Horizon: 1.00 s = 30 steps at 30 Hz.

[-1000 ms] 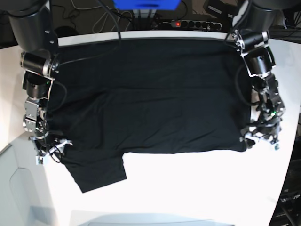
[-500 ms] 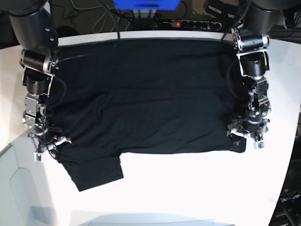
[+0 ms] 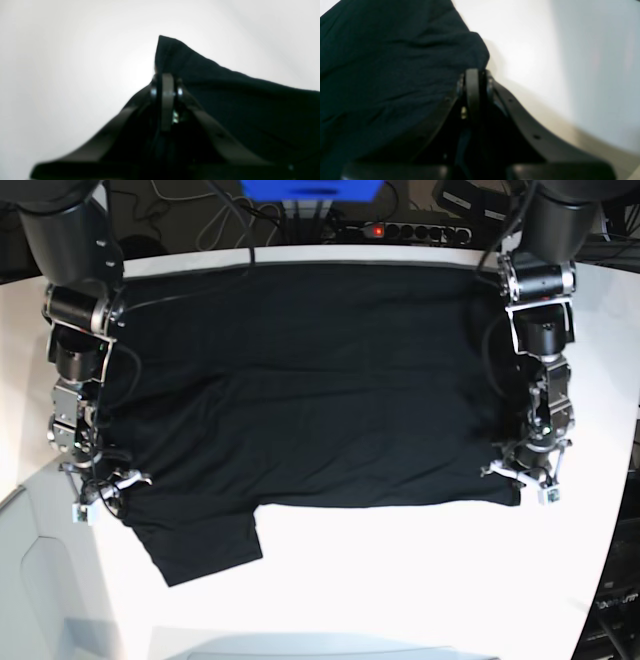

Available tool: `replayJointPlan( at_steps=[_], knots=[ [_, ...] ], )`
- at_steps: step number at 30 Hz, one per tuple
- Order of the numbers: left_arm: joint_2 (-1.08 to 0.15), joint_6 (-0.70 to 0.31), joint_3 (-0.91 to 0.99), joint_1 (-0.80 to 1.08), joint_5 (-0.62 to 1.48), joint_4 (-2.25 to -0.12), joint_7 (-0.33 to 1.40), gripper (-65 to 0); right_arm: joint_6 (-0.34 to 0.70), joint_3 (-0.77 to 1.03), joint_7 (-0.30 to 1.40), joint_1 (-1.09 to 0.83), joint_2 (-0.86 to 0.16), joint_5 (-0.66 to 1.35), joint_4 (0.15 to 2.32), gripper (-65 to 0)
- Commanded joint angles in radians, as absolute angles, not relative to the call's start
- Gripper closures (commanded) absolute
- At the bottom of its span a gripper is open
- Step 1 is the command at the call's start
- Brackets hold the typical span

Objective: Fold the T-shirt properly
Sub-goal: 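Grasp the folded edge with both grippers and pull it toward the robot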

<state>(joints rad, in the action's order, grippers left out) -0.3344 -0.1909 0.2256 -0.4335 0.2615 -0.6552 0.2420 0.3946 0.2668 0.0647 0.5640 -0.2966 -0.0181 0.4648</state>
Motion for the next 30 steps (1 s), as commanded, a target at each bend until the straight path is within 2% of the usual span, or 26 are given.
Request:
replayJointPlan(
  at_steps=[1,5,10,15,28,30],
  knots=[
    [-0.343,-0.197,0.225,-0.449,0.26,-0.665,0.263,-0.9,0.387,0.265,0.137,0.562,-0.303,-0.047,0.461,0.0],
    [-0.343,-0.197,0.229,-0.438,0.263,-0.73,0.266,0.0,0.387,0.271,0.134,0.565,-0.305,-0.041,0.481,0.0],
    [-0.343,-0.193,0.237,-0.351,0.265,-0.958,0.334,0.0,0.387,0.271,0.13,0.496,-0.295,-0.041,0.673,0.0],
    [-0.326,-0.197,0.328,-0.251,0.265,-1.173,0.404,0.0,0.39,0.272,0.137,0.433,-0.282,-0.041,0.825,0.0],
    [-0.263,-0.199,0.479,0.007,0.265,-1.498,0.421,0.0,0.394,0.384,0.139,0.194,-0.231,-0.039,1.254,0.0],
    [-0.255,-0.199,0.495,0.027,0.265,-1.529,0.421,0.0,0.418,0.386,0.139,0.166,-0.231,-0.039,1.303,0.0]
  ],
)
